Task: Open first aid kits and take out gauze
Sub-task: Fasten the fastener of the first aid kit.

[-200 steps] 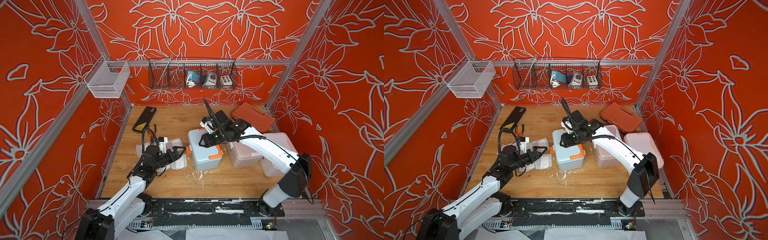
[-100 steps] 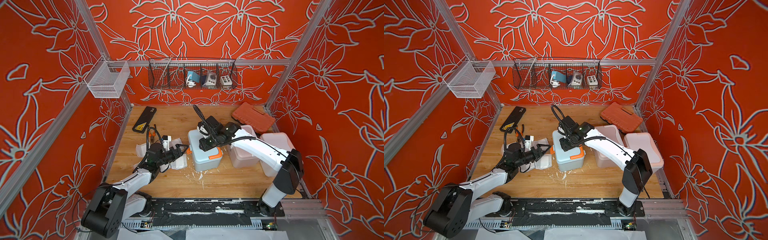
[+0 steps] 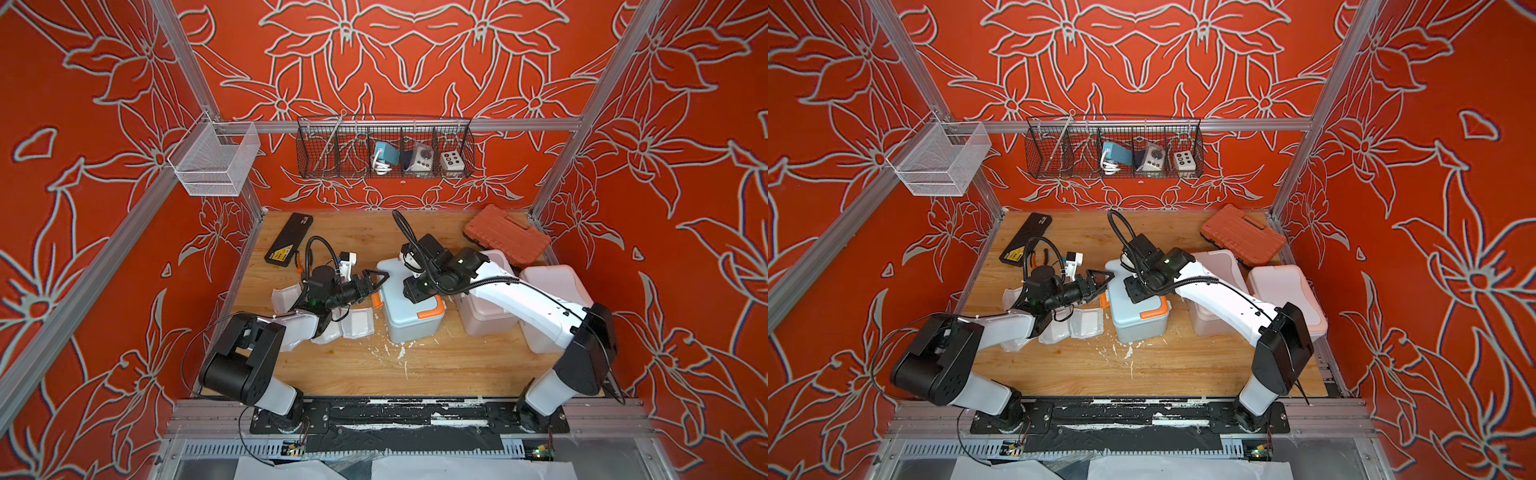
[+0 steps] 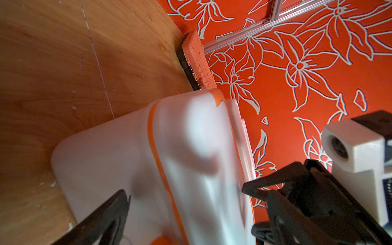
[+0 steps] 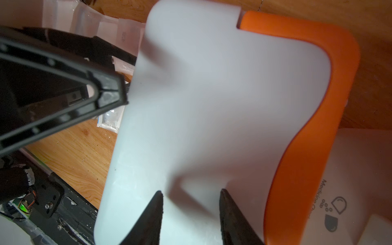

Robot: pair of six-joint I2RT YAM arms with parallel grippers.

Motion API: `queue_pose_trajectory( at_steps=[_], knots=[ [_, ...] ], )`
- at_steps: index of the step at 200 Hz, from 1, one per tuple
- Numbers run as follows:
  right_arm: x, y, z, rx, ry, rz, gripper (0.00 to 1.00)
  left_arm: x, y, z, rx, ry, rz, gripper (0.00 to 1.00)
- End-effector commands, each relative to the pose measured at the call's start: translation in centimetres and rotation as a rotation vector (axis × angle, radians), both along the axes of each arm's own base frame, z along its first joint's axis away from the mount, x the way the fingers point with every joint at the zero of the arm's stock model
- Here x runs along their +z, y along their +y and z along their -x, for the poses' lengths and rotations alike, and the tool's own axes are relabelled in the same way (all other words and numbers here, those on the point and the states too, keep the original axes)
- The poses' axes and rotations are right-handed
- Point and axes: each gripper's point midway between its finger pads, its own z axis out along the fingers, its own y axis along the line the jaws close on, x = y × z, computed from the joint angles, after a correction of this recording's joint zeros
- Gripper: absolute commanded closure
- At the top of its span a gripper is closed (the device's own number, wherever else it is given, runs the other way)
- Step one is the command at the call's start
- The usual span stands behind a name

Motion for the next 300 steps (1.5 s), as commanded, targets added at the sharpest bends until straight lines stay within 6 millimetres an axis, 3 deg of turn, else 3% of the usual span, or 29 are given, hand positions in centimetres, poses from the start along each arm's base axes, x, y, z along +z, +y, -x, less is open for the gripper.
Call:
queue_pose_trajectory(
  at_steps=[1, 34, 91, 133, 192, 241, 300],
  knots=[
    [-2.6, -2.7, 2.2, -0.023, 0.107, 0.107, 0.54, 2.3, -2.7, 0.7, -0.117, -0.082, 0.055, 0.02],
    [-2.0, -3.1, 2.4, -0.028, 0.092, 0.100, 0.53, 2.7, -4.6, 1.1, -0.174, -0.102, 0.046, 0.02],
    [-2.5, -2.9, 2.7, -0.028, 0.120, 0.064, 0.51, 1.4, -1.9, 0.9, -0.070, -0.054, 0.002, 0.02],
    [-2.4, -2.8, 2.6, -0.029, 0.126, 0.052, 0.50, 0.2, -1.0, 2.0, -0.063, 0.011, 0.017, 0.02],
    [-2.2, -2.5, 2.6, -0.025, 0.138, 0.035, 0.50, 1.9, -2.0, 4.0, -0.164, 0.057, 0.199, 0.02],
    [-2.0, -2.1, 2.7, -0.018, 0.145, 0.017, 0.50, 2.7, -3.3, 3.9, -0.235, 0.078, 0.296, 0.02],
    [-2.1, -1.8, 2.8, -0.012, 0.160, 0.005, 0.50, 4.1, -3.4, 4.0, -0.251, 0.056, 0.372, 0.02]
  ],
)
